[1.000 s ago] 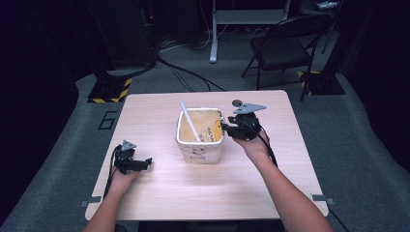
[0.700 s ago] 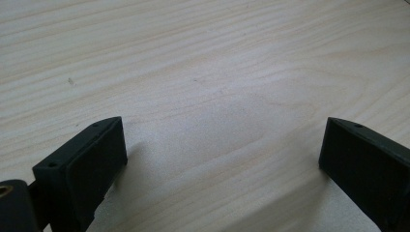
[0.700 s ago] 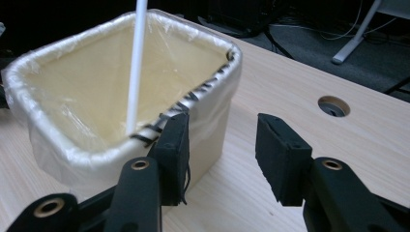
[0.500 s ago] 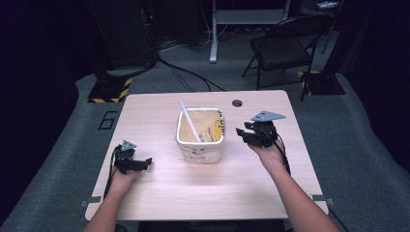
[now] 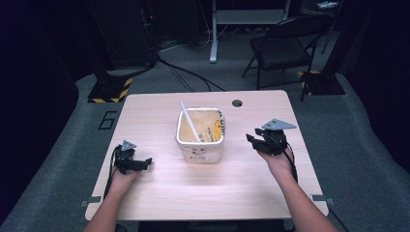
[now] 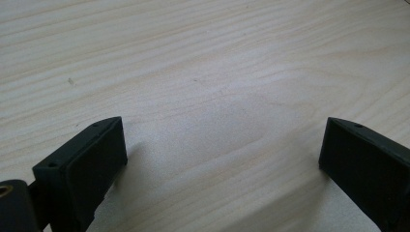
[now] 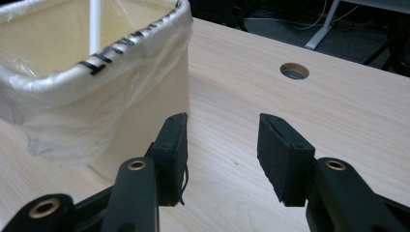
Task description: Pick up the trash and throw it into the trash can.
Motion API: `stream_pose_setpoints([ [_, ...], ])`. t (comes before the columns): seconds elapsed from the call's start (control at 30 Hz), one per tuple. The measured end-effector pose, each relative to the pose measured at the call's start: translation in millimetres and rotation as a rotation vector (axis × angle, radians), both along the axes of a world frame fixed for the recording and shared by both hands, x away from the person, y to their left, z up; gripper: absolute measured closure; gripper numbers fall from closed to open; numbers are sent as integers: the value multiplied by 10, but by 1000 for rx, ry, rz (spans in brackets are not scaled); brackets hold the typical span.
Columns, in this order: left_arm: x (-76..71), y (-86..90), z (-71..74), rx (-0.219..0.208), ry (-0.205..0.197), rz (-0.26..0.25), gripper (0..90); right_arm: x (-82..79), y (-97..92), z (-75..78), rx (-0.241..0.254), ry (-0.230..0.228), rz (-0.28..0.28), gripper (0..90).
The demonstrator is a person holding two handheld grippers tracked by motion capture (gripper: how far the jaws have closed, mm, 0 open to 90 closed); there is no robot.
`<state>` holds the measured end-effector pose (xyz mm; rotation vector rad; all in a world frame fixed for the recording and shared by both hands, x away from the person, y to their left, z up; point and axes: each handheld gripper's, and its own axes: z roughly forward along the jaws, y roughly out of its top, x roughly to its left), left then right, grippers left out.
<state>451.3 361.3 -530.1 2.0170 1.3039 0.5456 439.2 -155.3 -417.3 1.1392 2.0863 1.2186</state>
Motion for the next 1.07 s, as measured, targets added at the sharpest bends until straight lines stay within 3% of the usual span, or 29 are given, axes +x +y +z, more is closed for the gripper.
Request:
stream_pose_setpoints([
  [0.33, 0, 0, 0, 0, 0, 0, 24, -91, -136, -157, 0, 8, -33, 534],
  [0.97, 0, -1, 0, -1, 0, 0, 24, -215, -372, -608, -17, 79, -94, 499],
  [1.07, -12, -11, -1, -1, 3, 22, 19, -216, -389, -646, -19, 77, -97, 490],
])
